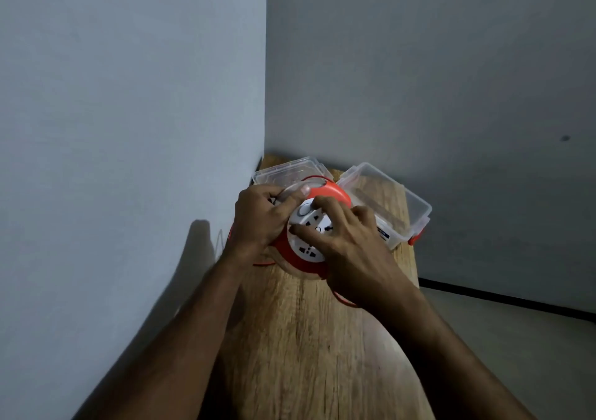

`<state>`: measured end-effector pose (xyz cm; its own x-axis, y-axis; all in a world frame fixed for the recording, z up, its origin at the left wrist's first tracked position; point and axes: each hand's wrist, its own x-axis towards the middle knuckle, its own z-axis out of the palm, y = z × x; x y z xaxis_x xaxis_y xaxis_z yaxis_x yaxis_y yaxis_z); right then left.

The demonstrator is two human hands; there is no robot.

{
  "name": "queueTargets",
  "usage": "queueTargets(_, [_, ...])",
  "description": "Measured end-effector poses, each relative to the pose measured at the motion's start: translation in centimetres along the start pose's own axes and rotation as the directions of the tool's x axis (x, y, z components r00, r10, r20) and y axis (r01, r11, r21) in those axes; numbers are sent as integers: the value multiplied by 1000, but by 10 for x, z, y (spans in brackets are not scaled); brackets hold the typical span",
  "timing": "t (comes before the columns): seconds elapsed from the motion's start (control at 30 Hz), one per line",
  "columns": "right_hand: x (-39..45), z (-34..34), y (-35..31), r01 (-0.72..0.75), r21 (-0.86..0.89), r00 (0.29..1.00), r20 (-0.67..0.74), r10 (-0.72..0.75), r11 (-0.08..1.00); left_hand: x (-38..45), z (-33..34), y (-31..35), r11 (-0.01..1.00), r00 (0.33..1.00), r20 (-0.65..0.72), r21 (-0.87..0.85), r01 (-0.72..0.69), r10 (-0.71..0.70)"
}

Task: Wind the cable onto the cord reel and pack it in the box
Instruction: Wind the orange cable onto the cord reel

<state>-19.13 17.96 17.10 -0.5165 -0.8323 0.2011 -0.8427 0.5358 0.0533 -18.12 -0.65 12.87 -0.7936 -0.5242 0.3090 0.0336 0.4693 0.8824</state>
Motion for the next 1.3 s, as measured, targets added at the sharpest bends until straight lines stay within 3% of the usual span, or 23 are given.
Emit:
queueTargets(0.07, [-1,1,4,36,-20,999,-4,-36,999,-1,0,-1,1000,1000,8,-10,0,0])
queueTargets(0.27, [2,8,5,-41,67,985,-163,51,997,-2,0,3,999,999,23,25,-25,24])
queueTargets(0.37, [5,12,-1,-193,225,957,-170,233,955,0,-1,3,1000,1000,7,26,-7,7])
queueTargets(0.47, [8,14,-14,-369,389,873,-166,459,844,-1,0,4,999,1000,-12,34,24,-24])
queueTargets(0.53, [11,15,-18,-423,502,807,-171,565,755,-1,1,4,999,999,-27,27,32,-31])
queueTargets(0.6, [13,13,-18,-444,548,789,-137,599,709,-2,2,3,999,998,-49,22,50,-49])
queueTargets(0.7, [7,8,-23,-390,378,865,-161,475,839,-5,2,0,996,995,-56,22,82,-80])
queueTargets(0.77, [0,3,-22,-272,188,914,-254,315,944,-5,0,-1,996,996,-38,36,77,-75])
queueTargets(0.83, [-4,0,-15,-152,74,960,-228,165,986,-3,-2,-1,998,998,-20,34,52,-52])
queueTargets(0.9, [-5,-2,-8,-69,18,990,-119,70,997,-3,-2,0,999,999,5,17,36,-36])
queueTargets(1.07, [-6,-6,11,53,5,998,-33,-53,999,-3,0,-2,1000,1000,18,5,8,-8])
queueTargets(1.17, [-4,-6,17,113,-53,990,-73,-116,992,-2,-1,0,1000,999,40,-21,7,-6])
queueTargets(1.3, [0,2,15,80,-47,994,-73,-83,996,-1,1,4,999,997,61,-18,-36,37])
